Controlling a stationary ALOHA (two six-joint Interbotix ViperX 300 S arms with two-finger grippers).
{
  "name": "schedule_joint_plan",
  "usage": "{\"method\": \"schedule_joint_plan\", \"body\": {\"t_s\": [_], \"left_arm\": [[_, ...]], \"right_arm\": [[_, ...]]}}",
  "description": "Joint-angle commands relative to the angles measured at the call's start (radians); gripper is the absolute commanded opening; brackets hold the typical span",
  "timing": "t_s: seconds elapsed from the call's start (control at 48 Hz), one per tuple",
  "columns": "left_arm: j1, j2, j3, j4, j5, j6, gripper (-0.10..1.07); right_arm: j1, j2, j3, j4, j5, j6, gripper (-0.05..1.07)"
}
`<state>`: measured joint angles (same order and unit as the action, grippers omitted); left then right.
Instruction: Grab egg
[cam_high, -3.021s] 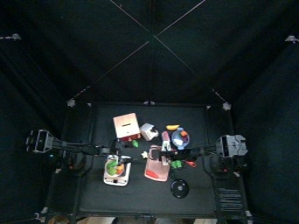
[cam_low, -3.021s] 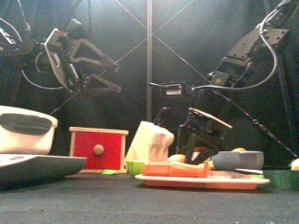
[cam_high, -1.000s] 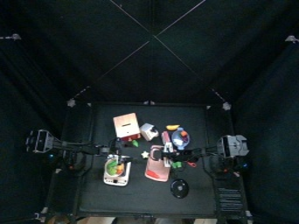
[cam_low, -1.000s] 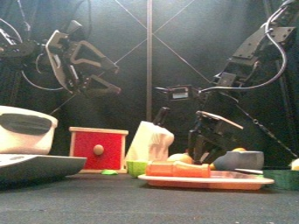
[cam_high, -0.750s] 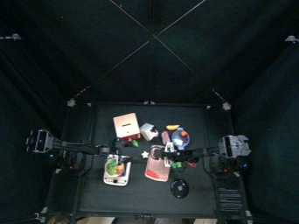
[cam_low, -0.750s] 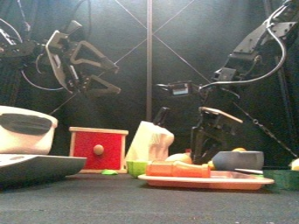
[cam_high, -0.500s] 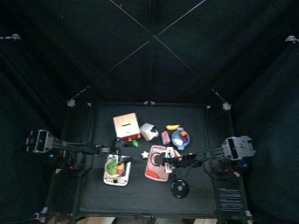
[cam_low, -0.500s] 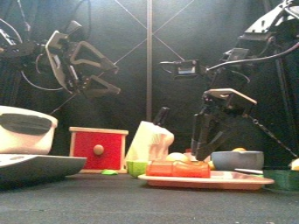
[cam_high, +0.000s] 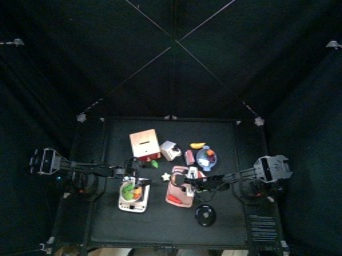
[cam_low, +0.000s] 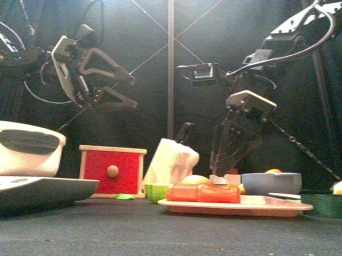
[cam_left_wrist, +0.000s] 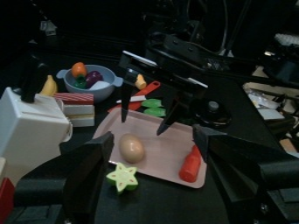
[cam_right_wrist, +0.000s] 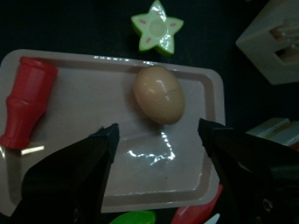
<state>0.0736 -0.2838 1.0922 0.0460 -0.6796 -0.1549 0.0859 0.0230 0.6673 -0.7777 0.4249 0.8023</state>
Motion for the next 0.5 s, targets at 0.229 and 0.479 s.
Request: {"method": "schedule_joint_plan", "body": {"t_s": [0.229,0.479], "left_arm": [[0.003,-0.005,-0.009,0.0,-0.008,0.002,1.03],[0.003,-0.005,-0.009,0.0,-0.008,0.002,1.03]], "right_arm": [[-0.008,0.061,-0.043,-0.114,-0.017,0.003,1.01],[-0.012,0.107,-0.074,-0.114,-0.046,0.003,1.01]]}}
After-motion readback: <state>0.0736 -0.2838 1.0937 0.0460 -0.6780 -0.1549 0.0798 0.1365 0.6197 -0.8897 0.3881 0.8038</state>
